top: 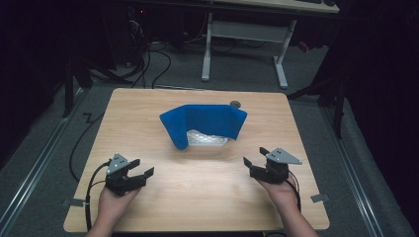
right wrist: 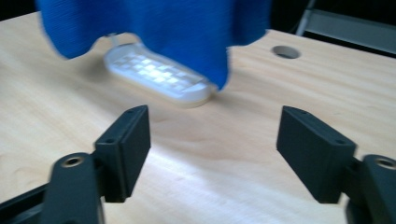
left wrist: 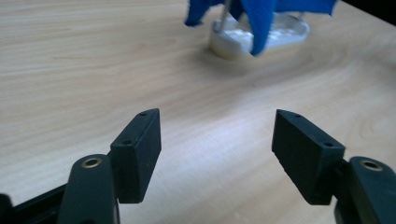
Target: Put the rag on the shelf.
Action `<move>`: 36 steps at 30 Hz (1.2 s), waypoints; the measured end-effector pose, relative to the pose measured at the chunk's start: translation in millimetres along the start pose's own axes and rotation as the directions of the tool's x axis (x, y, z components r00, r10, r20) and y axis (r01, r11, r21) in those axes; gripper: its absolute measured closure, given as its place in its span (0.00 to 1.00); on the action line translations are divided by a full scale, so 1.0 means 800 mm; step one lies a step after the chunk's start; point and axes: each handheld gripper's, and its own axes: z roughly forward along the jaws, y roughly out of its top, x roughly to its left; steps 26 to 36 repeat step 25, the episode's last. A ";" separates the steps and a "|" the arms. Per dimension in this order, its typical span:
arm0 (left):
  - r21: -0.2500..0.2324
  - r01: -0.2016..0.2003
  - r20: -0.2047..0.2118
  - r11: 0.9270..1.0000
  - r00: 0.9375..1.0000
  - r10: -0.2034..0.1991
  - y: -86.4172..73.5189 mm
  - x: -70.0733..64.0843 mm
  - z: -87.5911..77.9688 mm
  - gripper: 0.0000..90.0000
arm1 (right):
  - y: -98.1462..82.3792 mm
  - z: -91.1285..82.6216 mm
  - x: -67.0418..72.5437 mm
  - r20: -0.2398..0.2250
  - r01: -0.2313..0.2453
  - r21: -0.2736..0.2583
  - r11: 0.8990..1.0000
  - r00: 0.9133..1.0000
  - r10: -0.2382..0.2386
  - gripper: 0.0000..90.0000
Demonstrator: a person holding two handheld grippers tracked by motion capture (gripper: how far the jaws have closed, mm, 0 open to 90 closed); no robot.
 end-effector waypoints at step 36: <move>0.153 -0.079 0.075 0.985 0.995 0.068 -0.041 -0.071 0.012 0.28 | -0.049 0.001 0.088 -0.113 0.091 0.109 0.990 0.990 -0.079 0.26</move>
